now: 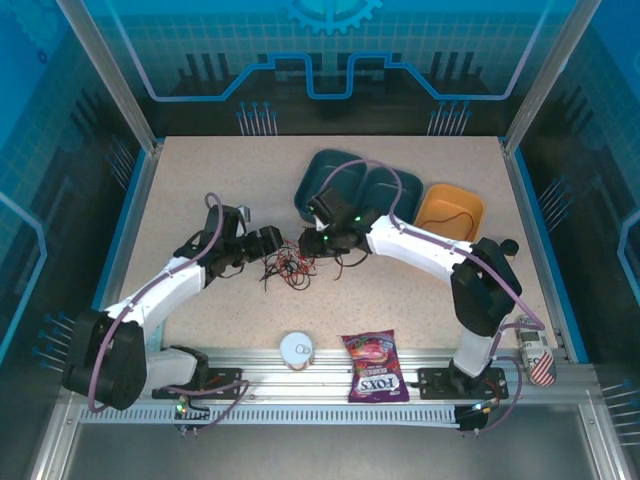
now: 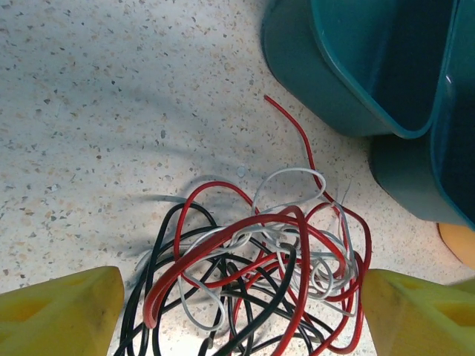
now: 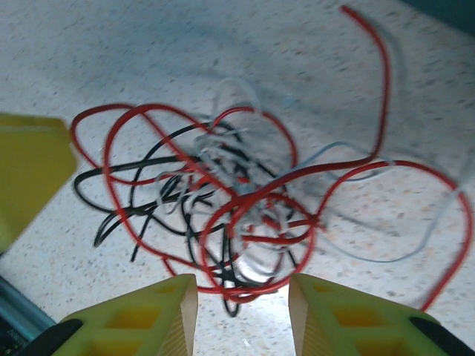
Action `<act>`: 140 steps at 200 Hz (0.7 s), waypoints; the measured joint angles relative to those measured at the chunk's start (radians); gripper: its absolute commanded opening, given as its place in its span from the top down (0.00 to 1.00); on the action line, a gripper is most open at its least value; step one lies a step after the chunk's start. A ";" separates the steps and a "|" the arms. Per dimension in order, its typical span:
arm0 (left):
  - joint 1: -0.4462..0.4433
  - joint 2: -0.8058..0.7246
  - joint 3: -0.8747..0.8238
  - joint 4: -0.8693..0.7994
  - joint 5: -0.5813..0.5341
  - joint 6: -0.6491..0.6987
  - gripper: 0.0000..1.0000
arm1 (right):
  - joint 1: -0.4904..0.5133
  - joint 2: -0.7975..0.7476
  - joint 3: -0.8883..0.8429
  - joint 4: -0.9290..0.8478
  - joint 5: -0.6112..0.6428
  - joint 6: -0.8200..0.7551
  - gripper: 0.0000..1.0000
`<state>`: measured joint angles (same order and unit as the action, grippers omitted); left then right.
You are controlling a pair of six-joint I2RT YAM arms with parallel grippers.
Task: Untangle the cables
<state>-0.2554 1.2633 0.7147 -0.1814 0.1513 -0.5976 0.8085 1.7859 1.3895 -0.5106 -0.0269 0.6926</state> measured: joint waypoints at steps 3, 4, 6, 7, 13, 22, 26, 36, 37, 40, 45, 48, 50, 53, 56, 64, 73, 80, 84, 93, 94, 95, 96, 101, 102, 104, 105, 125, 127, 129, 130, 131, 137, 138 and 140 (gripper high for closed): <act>0.000 0.005 0.002 0.000 0.001 0.000 0.17 | 0.007 0.002 0.000 0.002 0.000 0.000 0.64; 0.000 0.008 0.003 0.000 0.001 0.000 0.17 | 0.009 0.002 0.000 0.002 0.000 0.000 0.64; 0.000 0.010 0.004 0.001 0.001 0.000 0.17 | 0.013 0.004 0.001 0.004 0.000 0.001 0.64; 0.000 0.011 0.004 0.002 0.002 0.000 0.17 | 0.014 0.005 0.001 0.004 0.000 0.000 0.64; 0.002 0.023 0.009 0.005 0.004 0.000 0.18 | 0.026 0.011 0.005 0.003 0.000 0.003 0.65; 0.005 0.039 0.017 0.008 0.004 0.000 0.20 | 0.039 0.027 0.014 0.003 0.001 0.004 0.66; 0.005 0.044 0.020 0.010 0.004 0.001 0.21 | 0.045 0.035 0.019 0.003 0.002 0.005 0.66; 0.010 0.059 0.028 0.013 0.005 0.001 0.22 | 0.052 0.053 0.028 0.003 0.006 0.005 0.66; 0.011 0.061 0.029 0.013 0.005 0.001 0.22 | 0.053 0.055 0.029 0.002 0.007 0.005 0.66; 0.012 0.064 0.031 0.014 0.007 0.001 0.23 | 0.055 0.060 0.031 0.002 0.010 0.004 0.66; 0.014 0.071 0.035 0.017 0.008 0.001 0.24 | 0.056 0.067 0.034 0.000 0.013 0.004 0.66; 0.014 0.074 0.036 0.019 0.008 0.001 0.24 | 0.056 0.071 0.036 -0.003 0.016 0.004 0.66; 0.015 0.076 0.037 0.022 0.008 0.001 0.24 | 0.057 0.074 0.039 -0.006 0.018 0.004 0.67; 0.016 0.079 0.039 0.024 0.008 0.002 0.25 | 0.057 0.078 0.042 -0.010 0.019 0.004 0.67; 0.016 0.083 0.040 0.026 0.009 0.001 0.25 | 0.057 0.082 0.044 -0.013 0.023 0.004 0.67; 0.018 0.091 0.043 0.032 0.012 0.001 0.26 | 0.057 0.091 0.053 -0.020 0.028 0.004 0.67; 0.018 0.098 0.044 0.038 0.013 0.001 0.27 | 0.057 0.101 0.064 -0.029 0.039 0.004 0.68; 0.018 0.103 0.044 0.040 0.015 0.001 0.29 | 0.057 0.107 0.071 -0.035 0.046 0.004 0.69; 0.018 0.105 0.044 0.041 0.016 0.001 0.30 | 0.057 0.112 0.076 -0.039 0.050 0.004 0.69; 0.018 0.110 0.044 0.045 0.020 0.002 0.33 | 0.057 0.117 0.081 -0.042 0.057 0.003 0.71; 0.018 0.111 0.044 0.046 0.020 0.001 0.33 | 0.057 0.117 0.081 -0.043 0.057 0.003 0.71; 0.018 0.111 0.044 0.047 0.021 0.000 0.34 | 0.057 0.118 0.082 -0.044 0.059 0.003 0.71; 0.018 0.112 0.044 0.048 0.021 0.000 0.34 | 0.057 0.118 0.082 -0.044 0.060 0.003 0.72; 0.018 0.114 0.044 0.051 0.023 0.001 0.35 | 0.057 0.120 0.083 -0.047 0.064 0.003 0.73; 0.018 0.114 0.044 0.051 0.024 0.000 0.36 | 0.057 0.121 0.083 -0.048 0.064 0.002 0.73; 0.018 0.115 0.044 0.052 0.025 0.001 0.36 | 0.057 0.121 0.084 -0.049 0.065 0.003 0.73; 0.018 0.116 0.044 0.052 0.026 0.002 0.36 | 0.057 0.121 0.084 -0.049 0.066 0.003 0.74; 0.018 0.121 0.044 0.061 0.034 0.001 0.40 | 0.057 0.128 0.090 -0.056 0.073 0.000 0.79; 0.018 0.122 0.044 0.062 0.035 0.001 0.40 | 0.057 0.128 0.090 -0.056 0.073 0.002 0.79; 0.018 0.122 0.044 0.063 0.036 0.000 0.40 | 0.057 0.129 0.092 -0.057 0.073 -0.002 0.80; 0.018 0.122 0.044 0.063 0.036 0.000 0.40 | 0.057 0.130 0.092 -0.057 0.073 -0.003 0.80; 0.018 0.123 0.044 0.063 0.037 0.001 0.40 | 0.057 0.130 0.092 -0.057 0.073 -0.001 0.80; 0.018 0.125 0.044 0.066 0.040 0.000 0.41 | 0.057 0.132 0.094 -0.057 0.074 -0.002 0.82; 0.018 0.125 0.044 0.066 0.040 0.000 0.41 | 0.057 0.132 0.094 -0.058 0.074 -0.002 0.82; 0.018 0.126 0.044 0.067 0.041 0.000 0.41 | 0.057 0.132 0.094 -0.057 0.075 -0.001 0.82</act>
<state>-0.2375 1.3888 0.7589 -0.1143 0.1925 -0.5972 0.8658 1.9182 1.4834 -0.5678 0.0483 0.6918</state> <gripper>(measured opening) 0.598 0.201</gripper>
